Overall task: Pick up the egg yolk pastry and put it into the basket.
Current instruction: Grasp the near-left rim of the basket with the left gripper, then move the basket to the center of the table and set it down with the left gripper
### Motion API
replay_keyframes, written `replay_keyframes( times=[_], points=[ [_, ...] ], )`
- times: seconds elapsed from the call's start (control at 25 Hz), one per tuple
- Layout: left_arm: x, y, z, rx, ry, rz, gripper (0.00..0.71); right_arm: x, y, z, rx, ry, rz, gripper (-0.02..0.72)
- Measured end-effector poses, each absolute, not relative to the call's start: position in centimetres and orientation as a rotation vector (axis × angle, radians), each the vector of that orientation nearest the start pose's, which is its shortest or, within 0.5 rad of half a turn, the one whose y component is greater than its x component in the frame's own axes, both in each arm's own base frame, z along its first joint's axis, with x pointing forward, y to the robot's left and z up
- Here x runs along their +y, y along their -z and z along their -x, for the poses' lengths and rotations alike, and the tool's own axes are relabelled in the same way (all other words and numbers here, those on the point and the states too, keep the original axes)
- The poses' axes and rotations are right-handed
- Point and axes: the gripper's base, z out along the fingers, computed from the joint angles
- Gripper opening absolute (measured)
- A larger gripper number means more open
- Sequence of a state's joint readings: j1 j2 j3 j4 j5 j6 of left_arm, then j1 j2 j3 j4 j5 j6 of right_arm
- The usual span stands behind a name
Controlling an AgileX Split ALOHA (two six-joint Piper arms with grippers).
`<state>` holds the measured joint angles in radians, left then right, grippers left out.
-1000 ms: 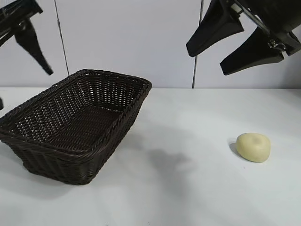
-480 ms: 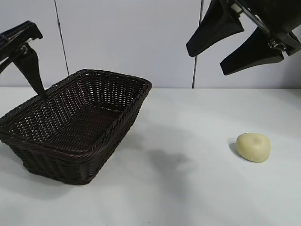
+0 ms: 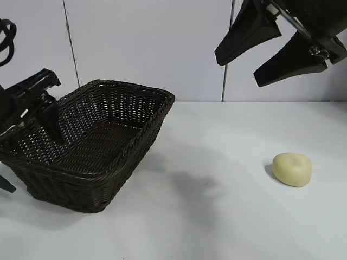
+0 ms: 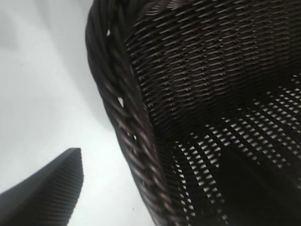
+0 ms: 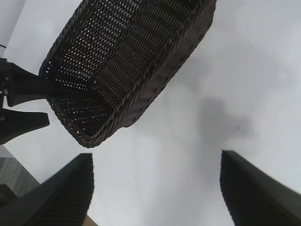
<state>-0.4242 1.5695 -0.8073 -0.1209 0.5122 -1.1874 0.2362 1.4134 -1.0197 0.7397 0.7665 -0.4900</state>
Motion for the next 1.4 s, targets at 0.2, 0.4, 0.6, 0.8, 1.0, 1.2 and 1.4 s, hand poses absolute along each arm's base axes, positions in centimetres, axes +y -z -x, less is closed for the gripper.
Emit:
replay_keyframes(
  times=[0.2, 0.4, 0.6, 0.8, 1.0, 1.2, 1.4],
  points=[
    [-12.4, -15.5, -26.3, 2.66, 0.428, 1.241, 0.571, 10.9, -28.9, -27.0, 2.463, -0.744, 0.385, 0.54],
    [-12.5, -14.6, -26.5, 2.663, 0.417, 1.25, 0.471, 10.9, -28.9, -27.0, 2.464, -0.74, 0.388, 0.54],
    [-12.5, -14.6, -26.6, 2.64, 0.43, 1.308, 0.144, 10.8, -28.9, -27.0, 2.465, -0.738, 0.391, 0.54],
    [-12.6, -14.6, -26.6, 2.614, 0.443, 1.354, 0.097, 10.9, -28.9, -27.0, 2.467, -0.738, 0.394, 0.54],
    [-12.6, -14.6, -26.6, 2.613, 0.44, 1.368, 0.097, 10.8, -28.8, -27.0, 2.469, -0.736, 0.396, 0.54],
    [-12.4, -15.7, -26.4, 2.603, 0.455, 1.368, 0.097, 10.8, -28.8, -27.0, 2.47, -0.731, 0.4, 0.54],
    [-11.9, -17.5, -27.0, 2.642, 0.445, 1.258, 0.097, 10.8, -28.8, -26.8, 2.482, -0.731, 0.415, 0.54]
  ],
)
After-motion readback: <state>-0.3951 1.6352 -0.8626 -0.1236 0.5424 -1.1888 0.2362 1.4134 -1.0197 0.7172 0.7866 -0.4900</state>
